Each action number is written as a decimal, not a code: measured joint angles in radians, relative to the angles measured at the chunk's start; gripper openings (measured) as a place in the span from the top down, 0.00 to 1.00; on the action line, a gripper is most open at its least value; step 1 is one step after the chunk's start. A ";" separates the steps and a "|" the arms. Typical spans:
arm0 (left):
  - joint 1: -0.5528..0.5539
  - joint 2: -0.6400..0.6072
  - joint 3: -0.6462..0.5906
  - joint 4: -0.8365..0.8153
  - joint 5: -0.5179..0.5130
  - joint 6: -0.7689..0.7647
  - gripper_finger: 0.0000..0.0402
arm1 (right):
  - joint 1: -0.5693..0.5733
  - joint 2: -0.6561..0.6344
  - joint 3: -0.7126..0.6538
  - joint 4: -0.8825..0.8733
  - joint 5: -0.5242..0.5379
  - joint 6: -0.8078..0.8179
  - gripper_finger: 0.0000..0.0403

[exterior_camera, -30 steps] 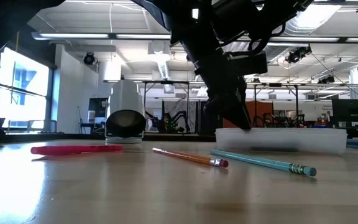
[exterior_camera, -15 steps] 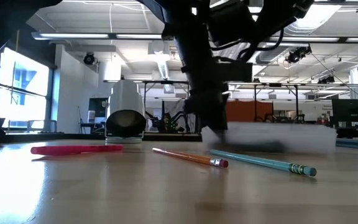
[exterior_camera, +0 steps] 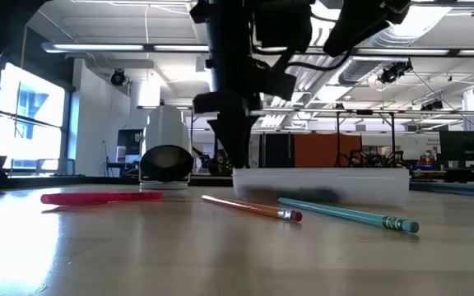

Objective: Pick & place school supplies into a supply box
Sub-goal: Put the pink pen into the supply box

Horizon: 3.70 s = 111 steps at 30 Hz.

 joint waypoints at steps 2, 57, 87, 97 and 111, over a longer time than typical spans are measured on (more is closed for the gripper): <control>0.000 -0.024 0.000 -0.037 0.000 -0.037 0.69 | 0.000 0.000 0.000 0.003 -0.003 0.003 0.72; -0.540 -0.699 -1.096 0.627 -0.184 -1.029 0.41 | -0.111 0.003 -0.003 0.066 -0.037 -0.025 0.72; -0.539 -0.457 -1.162 0.757 -0.425 -1.259 0.85 | -0.112 0.004 -0.003 0.089 -0.044 -0.034 0.72; -0.530 -0.556 -1.126 0.820 -0.442 -1.087 0.82 | -0.112 0.004 -0.003 0.089 -0.045 -0.034 0.72; -0.226 -0.559 -0.923 0.871 -0.180 -0.503 0.80 | -0.108 0.004 -0.004 0.059 -0.042 -0.035 0.72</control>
